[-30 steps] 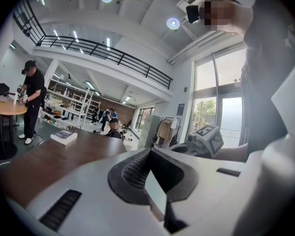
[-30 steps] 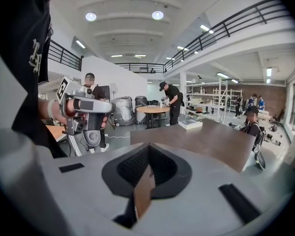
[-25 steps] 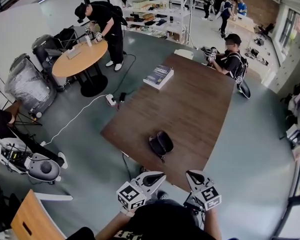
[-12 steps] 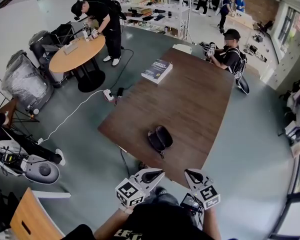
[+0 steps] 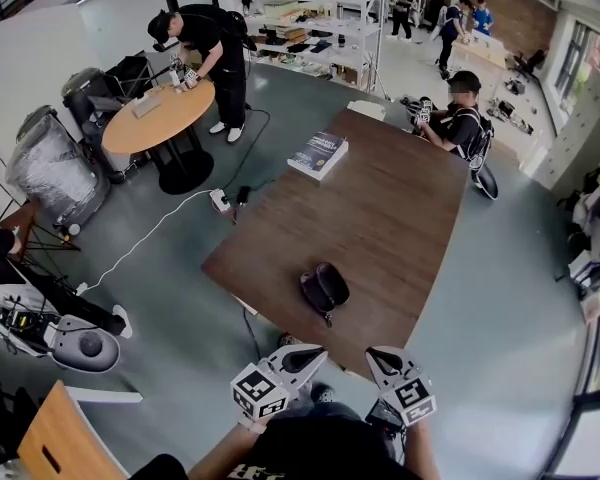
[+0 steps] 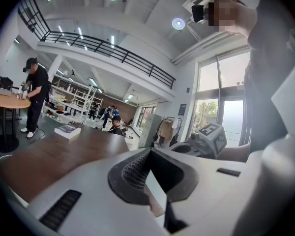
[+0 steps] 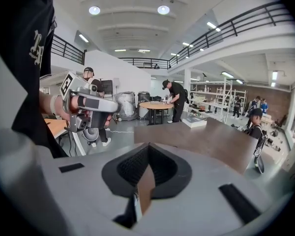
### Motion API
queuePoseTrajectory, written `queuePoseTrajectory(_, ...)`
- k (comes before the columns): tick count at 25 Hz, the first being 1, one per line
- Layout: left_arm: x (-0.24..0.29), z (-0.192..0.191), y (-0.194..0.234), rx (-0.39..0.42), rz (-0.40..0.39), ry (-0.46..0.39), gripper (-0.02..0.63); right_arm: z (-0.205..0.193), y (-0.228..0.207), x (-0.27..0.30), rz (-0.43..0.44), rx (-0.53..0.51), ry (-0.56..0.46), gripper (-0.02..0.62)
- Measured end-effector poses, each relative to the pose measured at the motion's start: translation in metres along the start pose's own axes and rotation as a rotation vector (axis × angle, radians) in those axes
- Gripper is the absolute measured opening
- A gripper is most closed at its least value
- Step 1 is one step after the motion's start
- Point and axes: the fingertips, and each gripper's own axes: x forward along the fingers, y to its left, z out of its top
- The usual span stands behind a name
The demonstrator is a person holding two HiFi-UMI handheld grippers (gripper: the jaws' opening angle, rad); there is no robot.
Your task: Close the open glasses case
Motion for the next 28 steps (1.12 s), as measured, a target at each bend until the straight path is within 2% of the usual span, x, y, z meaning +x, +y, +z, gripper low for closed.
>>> queuePoseTrajectory(3, 0.000, -0.001, 0.004, 0.011, -0.003, 0.001, 0.006, 0.004, -0.003, 0.002, -0.015, -0.015, -0.031, -0.014)
queuePoseTrajectory(9, 0.002, -0.006, 0.007, 0.009, -0.024, 0.015, 0.006, -0.006, -0.002, 0.007, -0.043, 0.010, 0.002, -0.014)
queuePoseTrajectory(15, 0.019, 0.006, 0.007, 0.031, -0.050, 0.027, 0.006, -0.004, -0.013, 0.007, -0.048, 0.022, -0.004, -0.014)
queuePoseTrajectory(21, 0.026, 0.015, 0.020, -0.074, -0.050, -0.029, 0.006, 0.004, -0.029, 0.015, -0.048, 0.020, -0.033, -0.013)
queuePoseTrajectory(28, 0.032, 0.018, 0.058, -0.076, -0.013, -0.012, 0.006, 0.014, -0.045, 0.037, -0.043, 0.021, -0.024, -0.014)
